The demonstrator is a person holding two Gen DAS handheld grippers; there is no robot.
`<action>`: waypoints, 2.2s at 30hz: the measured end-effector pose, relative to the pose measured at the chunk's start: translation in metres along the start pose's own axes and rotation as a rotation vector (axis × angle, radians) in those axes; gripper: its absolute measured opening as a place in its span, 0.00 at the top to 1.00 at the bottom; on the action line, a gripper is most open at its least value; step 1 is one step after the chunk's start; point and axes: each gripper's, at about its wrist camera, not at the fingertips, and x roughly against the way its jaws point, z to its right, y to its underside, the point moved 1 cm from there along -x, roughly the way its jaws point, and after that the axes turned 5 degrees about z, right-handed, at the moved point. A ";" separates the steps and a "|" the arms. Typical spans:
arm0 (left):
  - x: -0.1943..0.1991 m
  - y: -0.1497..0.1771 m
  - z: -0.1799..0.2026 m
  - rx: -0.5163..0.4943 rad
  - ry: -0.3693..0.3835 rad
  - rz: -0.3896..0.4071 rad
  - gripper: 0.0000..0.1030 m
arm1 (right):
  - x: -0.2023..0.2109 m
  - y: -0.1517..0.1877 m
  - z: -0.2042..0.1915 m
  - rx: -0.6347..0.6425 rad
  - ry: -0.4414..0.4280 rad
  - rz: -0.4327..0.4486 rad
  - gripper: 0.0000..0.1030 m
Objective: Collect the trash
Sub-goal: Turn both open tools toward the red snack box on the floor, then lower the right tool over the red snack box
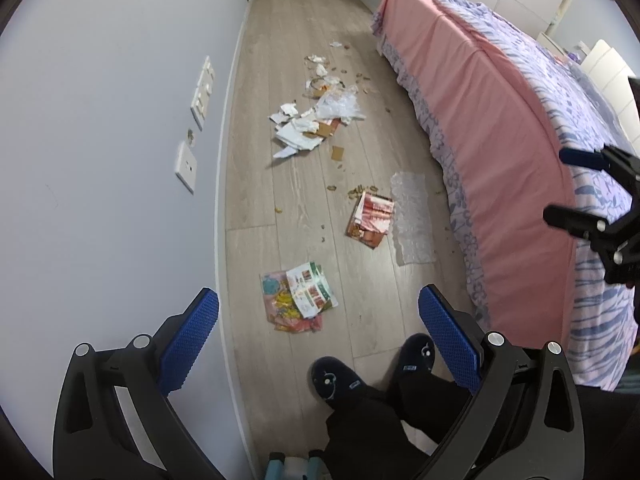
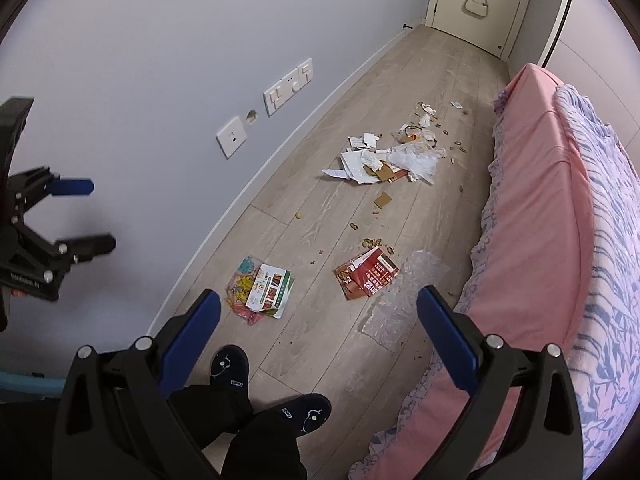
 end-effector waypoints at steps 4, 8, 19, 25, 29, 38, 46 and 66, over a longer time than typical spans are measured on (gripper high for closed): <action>-0.014 0.003 -0.011 -0.012 0.023 -0.011 0.06 | -0.013 -0.006 -0.003 -0.039 0.032 0.000 0.07; -0.035 0.003 -0.018 -0.040 0.051 -0.014 0.06 | -0.026 -0.005 -0.001 -0.071 0.052 0.002 0.07; -0.096 -0.017 0.006 -0.109 0.093 -0.018 0.06 | -0.065 0.012 0.035 -0.150 0.083 -0.002 0.07; -0.137 -0.043 0.043 -0.128 0.116 -0.004 0.06 | -0.093 0.022 0.086 -0.196 0.081 0.015 0.07; -0.170 -0.057 0.070 -0.142 0.117 -0.003 0.06 | -0.117 0.032 0.119 -0.211 0.073 0.008 0.07; -0.266 -0.066 0.110 -0.152 0.182 -0.019 0.06 | -0.190 0.051 0.169 -0.240 0.009 0.015 0.07; -0.383 -0.046 0.105 -0.198 0.199 -0.038 0.06 | -0.304 0.087 0.180 -0.239 -0.007 0.019 0.07; -0.613 -0.032 0.098 -0.332 0.439 -0.027 0.06 | -0.501 0.139 0.224 -0.222 -0.076 0.073 0.07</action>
